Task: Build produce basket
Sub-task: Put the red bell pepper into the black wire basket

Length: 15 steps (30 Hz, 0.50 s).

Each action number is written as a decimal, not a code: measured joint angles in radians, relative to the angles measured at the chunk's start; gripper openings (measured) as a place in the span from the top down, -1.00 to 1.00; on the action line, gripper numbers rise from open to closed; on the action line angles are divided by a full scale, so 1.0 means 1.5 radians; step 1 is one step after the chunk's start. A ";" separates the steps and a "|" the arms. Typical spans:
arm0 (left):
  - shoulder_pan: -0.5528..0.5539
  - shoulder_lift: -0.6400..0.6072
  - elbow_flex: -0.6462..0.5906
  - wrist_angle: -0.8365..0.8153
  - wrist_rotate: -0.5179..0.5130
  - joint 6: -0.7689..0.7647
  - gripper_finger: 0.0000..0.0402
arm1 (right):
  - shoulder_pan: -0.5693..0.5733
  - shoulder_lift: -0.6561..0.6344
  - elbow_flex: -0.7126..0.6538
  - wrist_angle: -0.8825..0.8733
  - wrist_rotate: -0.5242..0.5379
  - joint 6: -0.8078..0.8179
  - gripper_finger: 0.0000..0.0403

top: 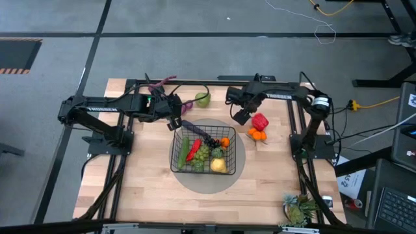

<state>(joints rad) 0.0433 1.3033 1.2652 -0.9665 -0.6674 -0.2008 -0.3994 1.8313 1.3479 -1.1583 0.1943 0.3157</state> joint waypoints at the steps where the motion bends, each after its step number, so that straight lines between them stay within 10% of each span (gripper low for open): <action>1: 0.000 0.000 0.000 0.000 0.000 0.000 0.57 | -0.001 0.009 0.000 0.001 -0.005 -0.009 -0.12; 15: 0.000 0.000 0.000 0.000 0.000 0.000 0.57 | -0.002 0.086 0.000 -0.008 -0.011 -0.081 -0.04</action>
<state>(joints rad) 0.0437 1.3033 1.2652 -0.9661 -0.6674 -0.2008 -0.4030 1.9598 1.3479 -1.1703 0.1785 0.1938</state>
